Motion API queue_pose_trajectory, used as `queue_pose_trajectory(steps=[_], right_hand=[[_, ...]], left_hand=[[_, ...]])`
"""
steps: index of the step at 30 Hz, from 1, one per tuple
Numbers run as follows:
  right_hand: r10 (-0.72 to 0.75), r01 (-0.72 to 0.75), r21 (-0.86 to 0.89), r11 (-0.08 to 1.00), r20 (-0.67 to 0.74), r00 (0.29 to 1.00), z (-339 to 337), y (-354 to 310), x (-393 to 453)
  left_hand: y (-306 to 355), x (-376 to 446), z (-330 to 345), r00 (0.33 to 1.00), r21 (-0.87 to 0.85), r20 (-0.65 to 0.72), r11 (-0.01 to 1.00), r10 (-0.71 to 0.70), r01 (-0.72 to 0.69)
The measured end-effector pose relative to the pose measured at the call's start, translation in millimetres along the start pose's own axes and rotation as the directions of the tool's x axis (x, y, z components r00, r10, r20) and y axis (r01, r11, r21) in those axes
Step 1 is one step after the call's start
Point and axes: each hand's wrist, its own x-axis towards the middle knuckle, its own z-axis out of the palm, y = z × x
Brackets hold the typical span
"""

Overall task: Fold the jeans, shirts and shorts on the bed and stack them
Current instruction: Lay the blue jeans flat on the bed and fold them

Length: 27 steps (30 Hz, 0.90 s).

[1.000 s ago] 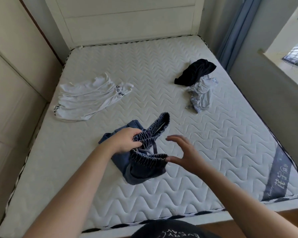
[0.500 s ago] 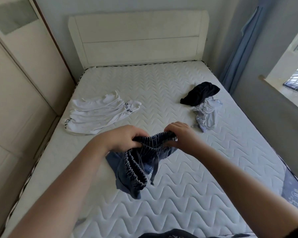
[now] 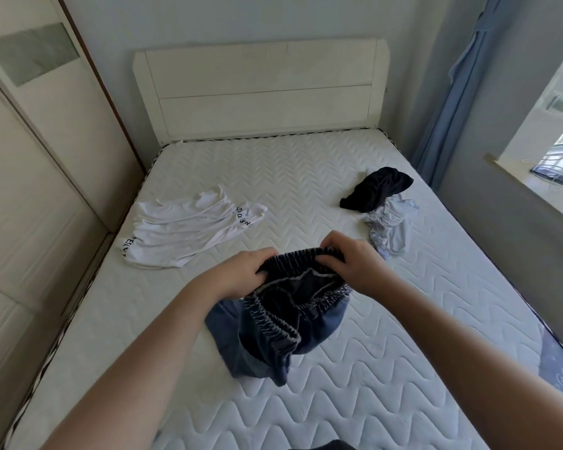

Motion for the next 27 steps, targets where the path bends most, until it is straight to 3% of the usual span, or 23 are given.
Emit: queue_pose_trajectory(steps=[6,10,12,14,16,18,20,23,27], right_hand=[[0.042,-0.049,-0.082,0.995,-0.082,0.996,20.2,24.3,-18.9],[-0.176,0.129,-0.174,0.976,-0.29,0.941,44.1,31.6,-42.3],[-0.282,0.239,-0.19,0.952,-0.25,0.926,58.5,32.5,-53.2],[-0.299,0.279,-0.211,0.937,-0.072,0.951,74.0,30.8,-62.3],[-0.195,0.244,-0.313,0.918,0.178,0.964,88.1,31.1,-68.0],[-0.11,0.22,-0.367,0.904,0.298,0.948,98.5,32.5,-71.0],[-0.164,0.231,-0.371,0.899,0.202,0.966,102.9,32.2,-69.7],[-0.236,0.219,-0.347,0.912,-0.008,0.972,90.5,29.2,-60.9],[-0.344,0.309,-0.373,0.875,-0.028,0.939,62.5,26.1,-49.0]], left_hand=[[4.3,11.5,11.9,1.0,-0.3,-0.021,0.954,0.005,-0.011],[5.7,14.6,12.8,0.999,-0.515,-0.051,0.856,0.016,-0.04],[6.8,14.3,11.3,0.997,-0.592,-0.075,0.804,0.014,-0.055],[6.2,15.5,10.1,0.996,-0.64,-0.086,0.766,0.002,-0.057],[7.2,17.2,9.9,0.996,-0.659,-0.088,0.75,-0.005,-0.055],[8.0,18.2,10.9,0.996,-0.672,-0.084,0.738,-0.001,-0.056],[8.3,17.6,11.4,0.996,-0.671,-0.089,0.74,-0.003,-0.058],[6.5,14.9,8.7,0.995,-0.558,-0.103,0.828,-0.011,-0.049],[5.9,14.3,6.7,0.999,-0.417,-0.045,0.909,-0.006,-0.014]])
